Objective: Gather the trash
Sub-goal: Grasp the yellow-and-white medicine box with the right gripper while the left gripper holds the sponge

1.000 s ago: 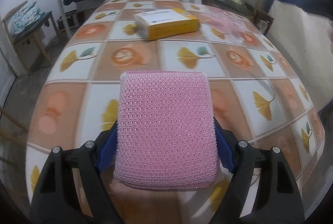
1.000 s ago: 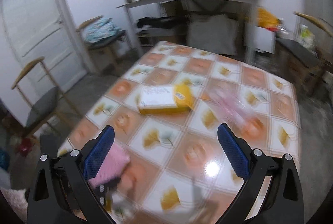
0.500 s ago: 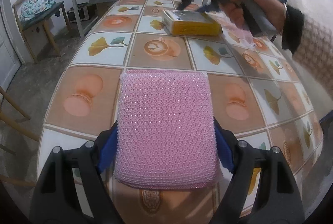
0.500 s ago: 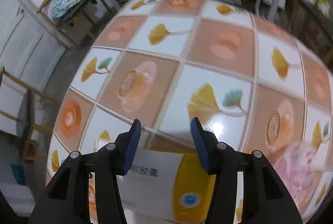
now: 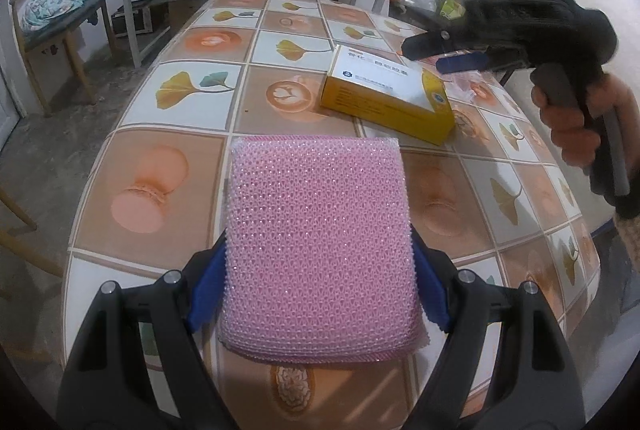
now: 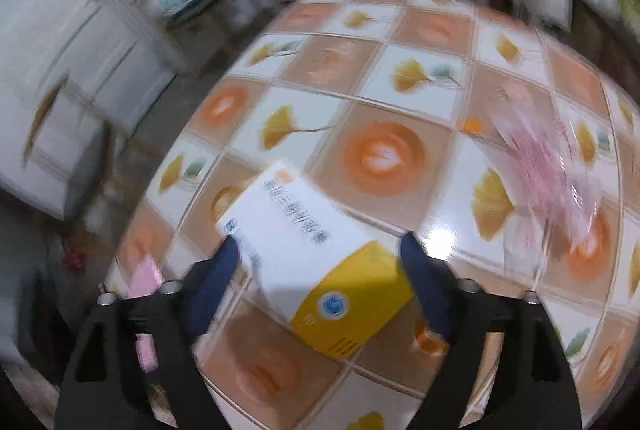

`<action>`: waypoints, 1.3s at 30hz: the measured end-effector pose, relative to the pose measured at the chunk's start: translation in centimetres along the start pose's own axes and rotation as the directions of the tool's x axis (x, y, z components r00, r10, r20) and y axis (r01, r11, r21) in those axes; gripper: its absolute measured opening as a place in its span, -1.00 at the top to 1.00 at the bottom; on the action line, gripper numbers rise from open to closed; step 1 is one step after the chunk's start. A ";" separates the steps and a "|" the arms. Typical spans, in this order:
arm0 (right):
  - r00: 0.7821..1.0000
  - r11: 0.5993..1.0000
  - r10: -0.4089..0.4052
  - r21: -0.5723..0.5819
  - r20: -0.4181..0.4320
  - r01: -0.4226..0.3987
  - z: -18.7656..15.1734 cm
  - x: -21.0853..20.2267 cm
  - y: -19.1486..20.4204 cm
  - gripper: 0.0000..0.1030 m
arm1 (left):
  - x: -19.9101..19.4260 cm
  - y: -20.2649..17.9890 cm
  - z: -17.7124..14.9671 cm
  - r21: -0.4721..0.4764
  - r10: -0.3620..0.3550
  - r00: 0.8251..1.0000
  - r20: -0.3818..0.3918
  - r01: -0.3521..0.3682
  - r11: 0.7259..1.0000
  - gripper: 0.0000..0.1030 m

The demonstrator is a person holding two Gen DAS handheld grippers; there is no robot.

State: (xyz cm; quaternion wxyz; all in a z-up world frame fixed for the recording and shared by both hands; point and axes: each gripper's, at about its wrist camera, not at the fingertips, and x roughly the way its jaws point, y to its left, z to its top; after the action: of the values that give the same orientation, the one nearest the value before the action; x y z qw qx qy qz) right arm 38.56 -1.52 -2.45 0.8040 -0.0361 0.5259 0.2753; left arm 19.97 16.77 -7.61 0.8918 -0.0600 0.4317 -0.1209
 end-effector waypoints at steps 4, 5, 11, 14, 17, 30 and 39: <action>0.989 0.932 -0.151 -0.332 0.008 0.145 0.5 1.4 4.3 -0.80 | 0.0 0.1 0.0 0.006 -0.002 1.000 -0.005 0.002 1.000 -0.48; 0.985 0.909 -0.174 -0.382 0.014 0.166 0.8 1.8 4.8 -0.84 | -0.1 0.1 0.0 0.006 -0.002 1.000 -0.006 0.002 1.000 -0.48; 0.971 0.843 -0.219 -0.519 -0.097 0.138 1.7 5.4 4.9 -0.86 | -0.1 0.0 0.0 0.003 0.001 1.000 -0.008 -0.001 1.000 -0.48; 0.970 0.856 -0.210 -0.503 -0.123 0.122 1.6 6.1 4.4 -0.86 | -0.1 0.0 0.0 0.003 0.002 1.000 -0.009 -0.002 1.000 -0.48; 0.976 0.878 -0.184 -0.466 -0.119 0.109 1.0 5.7 3.8 -0.85 | -0.2 0.1 -0.1 -0.001 0.002 1.000 -0.010 -0.002 1.000 -0.48; 0.978 0.941 -0.193 -0.299 -0.080 0.161 -3.0 2.8 2.3 -0.42 | -0.5 -0.5 -0.1 -0.012 0.019 1.000 -0.025 -0.019 1.000 -0.48; 0.983 0.981 -0.183 -0.076 -0.028 0.181 -8.7 -1.8 0.4 -0.39 | -0.4 -2.0 -0.3 0.007 0.005 0.999 -0.041 -0.005 1.000 -0.47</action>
State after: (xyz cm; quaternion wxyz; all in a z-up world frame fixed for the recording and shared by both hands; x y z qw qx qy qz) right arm 30.68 -4.91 -4.69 0.8146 -0.1182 0.5239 0.2190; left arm 19.20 14.98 -7.08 0.8833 -0.0535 0.4496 -0.1213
